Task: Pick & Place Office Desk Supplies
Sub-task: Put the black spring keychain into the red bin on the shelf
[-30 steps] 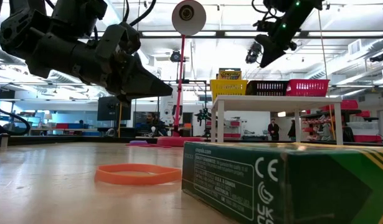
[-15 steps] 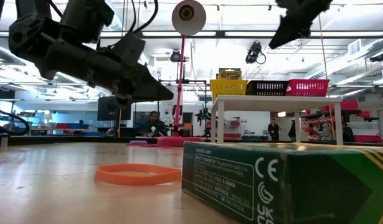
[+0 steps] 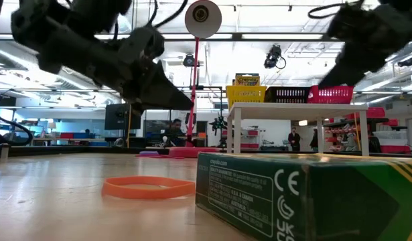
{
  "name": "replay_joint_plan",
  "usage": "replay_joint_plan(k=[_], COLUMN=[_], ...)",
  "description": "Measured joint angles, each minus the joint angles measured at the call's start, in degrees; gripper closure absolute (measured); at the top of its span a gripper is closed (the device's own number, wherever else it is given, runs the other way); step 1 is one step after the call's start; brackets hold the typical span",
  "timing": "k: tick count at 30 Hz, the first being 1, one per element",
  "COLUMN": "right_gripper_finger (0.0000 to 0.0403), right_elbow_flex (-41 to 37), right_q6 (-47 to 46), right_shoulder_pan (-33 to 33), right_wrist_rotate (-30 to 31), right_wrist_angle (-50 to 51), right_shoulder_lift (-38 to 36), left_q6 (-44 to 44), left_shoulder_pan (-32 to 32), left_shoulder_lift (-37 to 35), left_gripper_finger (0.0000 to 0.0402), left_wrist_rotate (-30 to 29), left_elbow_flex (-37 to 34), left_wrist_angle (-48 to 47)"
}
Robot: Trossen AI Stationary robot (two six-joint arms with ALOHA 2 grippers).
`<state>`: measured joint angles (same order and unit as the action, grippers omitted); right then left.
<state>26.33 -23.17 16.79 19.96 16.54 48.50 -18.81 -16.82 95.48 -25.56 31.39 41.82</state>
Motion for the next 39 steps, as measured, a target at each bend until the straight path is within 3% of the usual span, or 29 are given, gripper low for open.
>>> replay_joint_plan(k=[4, 8, 10, 14, 19, 24, 32, 39], right_gripper_finger=[0.0398, 0.0399, 0.0399, 0.0399, 0.0400, 0.0393, 0.0396, 0.0395], right_elbow_flex=[-2.4, -2.5, -2.5, -2.5, -2.5, -2.4, -2.4, -2.4], right_q6=[-4.9, -7.0, -7.0, -6.8, -5.0, -4.5, -2.5, -3.3], right_shoulder_pan=[7.7, 13.5, 15.3, 17.2, 18.1, 17.8, 17.4, 17.3], right_wrist_rotate=[1.0, 5.5, 7.5, 8.6, 10.3, 10.7, 11.8, 13.3], right_wrist_angle=[-5.0, -8.4, -11.0, -18.5, -26.5, -30.8, -33.5, -34.3], right_shoulder_lift=[4.7, 9.7, 12.1, 16.9, 22.3, 25.7, 26.9, 26.9], left_q6=[-0.1, -3.3, -7.1, -11.5, -7.8, -6.9, 0.0, 4.5], left_shoulder_pan=[-4.4, -5.0, -2.0, 6.4, 16.8, 28.3, 43.4, 49.2], left_shoulder_lift=[2.3, 0.9, -1.7, -7.6, -12.1, -12.2, -9.5, -7.0], left_gripper_finger=[0.0393, 0.0390, 0.0394, 0.0396, 0.0381, 0.0348, 0.0286, 0.0257], left_wrist_rotate=[-2.1, -10.2, -11.3, -8.1, -4.2, -1.1, 4.9, 11.3], left_elbow_flex=[3.0, 5.6, 6.4, 6.2, 6.4, 6.2, 6.2, 6.2], left_wrist_angle=[-1.5, -11.8, -19.4, -32.7, -43.3, -50.2, -46.3, -40.9])
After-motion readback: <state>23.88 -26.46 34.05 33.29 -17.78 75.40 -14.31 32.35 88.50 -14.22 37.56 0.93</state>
